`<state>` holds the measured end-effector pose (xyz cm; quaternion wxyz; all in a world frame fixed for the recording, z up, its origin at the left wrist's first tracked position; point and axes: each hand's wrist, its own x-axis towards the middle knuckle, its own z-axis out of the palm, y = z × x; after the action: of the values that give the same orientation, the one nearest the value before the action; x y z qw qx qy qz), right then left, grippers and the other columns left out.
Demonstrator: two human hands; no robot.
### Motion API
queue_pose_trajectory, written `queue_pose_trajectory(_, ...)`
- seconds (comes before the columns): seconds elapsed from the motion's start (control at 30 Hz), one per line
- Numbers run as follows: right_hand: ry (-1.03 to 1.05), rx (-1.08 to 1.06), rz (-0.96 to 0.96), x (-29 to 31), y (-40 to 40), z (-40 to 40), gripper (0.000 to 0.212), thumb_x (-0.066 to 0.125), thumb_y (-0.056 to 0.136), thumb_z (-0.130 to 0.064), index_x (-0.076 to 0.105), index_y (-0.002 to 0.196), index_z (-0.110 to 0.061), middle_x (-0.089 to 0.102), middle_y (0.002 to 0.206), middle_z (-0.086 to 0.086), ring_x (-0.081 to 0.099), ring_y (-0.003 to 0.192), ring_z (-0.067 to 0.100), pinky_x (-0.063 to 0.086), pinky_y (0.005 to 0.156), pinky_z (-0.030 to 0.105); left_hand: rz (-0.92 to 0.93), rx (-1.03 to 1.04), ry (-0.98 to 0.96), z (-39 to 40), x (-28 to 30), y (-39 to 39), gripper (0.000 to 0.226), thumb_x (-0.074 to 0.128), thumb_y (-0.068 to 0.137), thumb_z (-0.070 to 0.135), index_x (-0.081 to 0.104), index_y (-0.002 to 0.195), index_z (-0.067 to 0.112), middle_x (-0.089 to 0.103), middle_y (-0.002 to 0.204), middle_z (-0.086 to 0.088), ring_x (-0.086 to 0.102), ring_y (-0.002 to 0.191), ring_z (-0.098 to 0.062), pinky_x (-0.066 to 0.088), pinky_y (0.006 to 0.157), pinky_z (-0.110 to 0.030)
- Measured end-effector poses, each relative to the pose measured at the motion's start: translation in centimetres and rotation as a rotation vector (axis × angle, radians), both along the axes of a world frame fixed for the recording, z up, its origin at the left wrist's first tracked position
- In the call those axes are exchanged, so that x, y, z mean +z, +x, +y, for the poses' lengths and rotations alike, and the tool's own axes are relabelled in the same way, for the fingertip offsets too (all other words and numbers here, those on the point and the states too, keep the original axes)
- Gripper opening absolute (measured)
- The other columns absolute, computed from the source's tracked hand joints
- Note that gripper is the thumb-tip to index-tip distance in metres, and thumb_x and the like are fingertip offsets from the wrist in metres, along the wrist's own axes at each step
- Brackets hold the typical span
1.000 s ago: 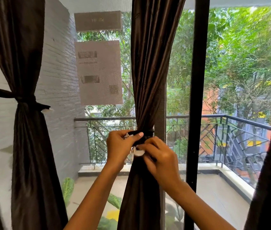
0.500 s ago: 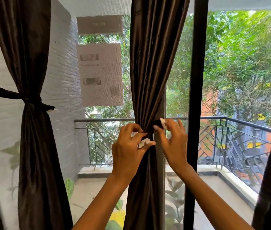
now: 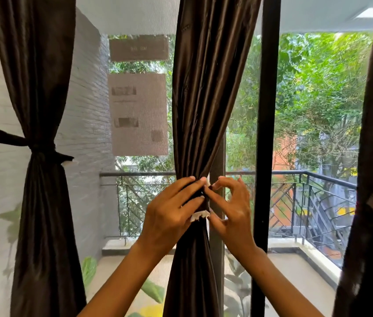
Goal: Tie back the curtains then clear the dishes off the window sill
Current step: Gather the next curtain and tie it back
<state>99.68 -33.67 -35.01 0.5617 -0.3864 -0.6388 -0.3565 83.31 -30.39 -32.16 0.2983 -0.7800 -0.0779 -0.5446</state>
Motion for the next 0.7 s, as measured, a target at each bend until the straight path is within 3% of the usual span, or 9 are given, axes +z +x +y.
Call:
queue_pose_trajectory(0.1, 0.052, -0.016, 0.037, -0.2, -0.9, 0.2, 0.028, 0.06, 0.089, -0.018, 0.067, 0.116, -0.014, 0.054, 0.118, 0.006, 0.048, 0.12, 0.021, 0.024, 0.11, 0.052, -0.004, 0.025, 0.028, 0.3, 0.0, -0.4, 0.016, 0.072, 0.082, 0.013, 0.075, 0.096, 0.006, 0.068, 0.116, -0.007, 0.062, 0.111, -0.026, 0.048, 0.096, -0.037)
queue_pose_trajectory(0.23, 0.062, -0.044, 0.016, 0.0, -1.4, 0.2, 0.029, 0.064, 0.084, -0.009, 0.067, 0.113, -0.014, 0.066, 0.105, -0.006, 0.055, 0.116, 0.015, 0.016, 0.113, 0.054, -0.082, 0.027, -0.009, 0.6, 0.0, -1.0, 0.018, 0.072, 0.081, 0.012, 0.074, 0.098, 0.006, 0.07, 0.111, -0.007, 0.063, 0.11, -0.025, 0.046, 0.097, -0.042)
queue_pose_trajectory(0.33, -0.037, 0.045, 0.126, 1.0, -1.9, -0.2, 0.036, 0.063, 0.08, -0.001, 0.051, 0.108, -0.02, 0.06, 0.1, -0.011, 0.059, 0.101, 0.002, 0.012, 0.117, 0.047, -0.121, 0.002, -0.063, 1.1, 0.2, -1.4, 0.02, 0.062, 0.088, 0.017, 0.073, 0.101, 0.006, 0.07, 0.111, -0.005, 0.062, 0.111, -0.021, 0.045, 0.099, -0.04)
queue_pose_trajectory(0.4, -0.123, 0.115, 0.153, 1.6, -2.2, -0.6, 0.035, 0.059, 0.082, -0.005, 0.04, 0.107, -0.019, 0.058, 0.097, -0.014, 0.058, 0.098, -0.009, 0.007, 0.118, 0.045, -0.159, -0.008, -0.108, 1.3, 0.5, -1.7, 0.023, 0.06, 0.088, 0.017, 0.072, 0.104, 0.007, 0.07, 0.11, -0.003, 0.059, 0.111, -0.017, 0.043, 0.1, -0.037)
queue_pose_trajectory(0.47, -0.194, 0.178, 0.15, 1.9, -2.4, -1.1, 0.029, 0.054, 0.083, -0.015, 0.037, 0.107, -0.018, 0.055, 0.097, -0.018, 0.059, 0.098, -0.007, 0.001, 0.119, 0.042, -0.211, -0.024, -0.155, 1.2, 0.6, -1.7, 0.025, 0.059, 0.084, 0.013, 0.072, 0.104, 0.009, 0.071, 0.107, 0.001, 0.057, 0.109, -0.014, 0.042, 0.096, -0.037)
queue_pose_trajectory(0.57, -0.244, 0.228, 0.159, 2.3, -2.8, -2.0, 0.028, 0.054, 0.083, -0.02, 0.037, 0.106, -0.021, 0.058, 0.097, -0.006, 0.062, 0.097, -0.001, -0.004, 0.118, 0.038, -0.298, -0.075, -0.228, 0.7, 0.8, -1.3, 0.028, 0.059, 0.079, 0.01, 0.072, 0.103, 0.012, 0.066, 0.102, 0.012, 0.055, 0.104, -0.01, 0.037, 0.093, -0.033)
queue_pose_trajectory(0.63, -0.26, 0.276, 0.21, 2.1, -3.2, -2.5, 0.029, 0.059, 0.083, -0.015, 0.039, 0.103, -0.021, 0.058, 0.1, -0.005, 0.062, 0.097, -0.002, 0.003, 0.117, 0.049, -0.328, -0.112, -0.273, 0.3, 0.8, -1.1, 0.026, 0.06, 0.081, 0.014, 0.073, 0.104, 0.013, 0.067, 0.101, 0.012, 0.055, 0.103, -0.008, 0.034, 0.093, -0.03)
queue_pose_trajectory(0.7, -0.296, 0.368, 0.294, 1.8, -4.1, -3.6, 0.027, 0.061, 0.083, -0.011, 0.043, 0.101, -0.019, 0.055, 0.104, -0.007, 0.061, 0.1, 0.002, 0.027, 0.11, 0.057, -0.32, -0.143, -0.268, -0.5, 0.8, -1.6, 0.025, 0.061, 0.082, 0.016, 0.073, 0.103, 0.012, 0.07, 0.1, 0.008, 0.055, 0.102, -0.008, 0.034, 0.093, -0.028)
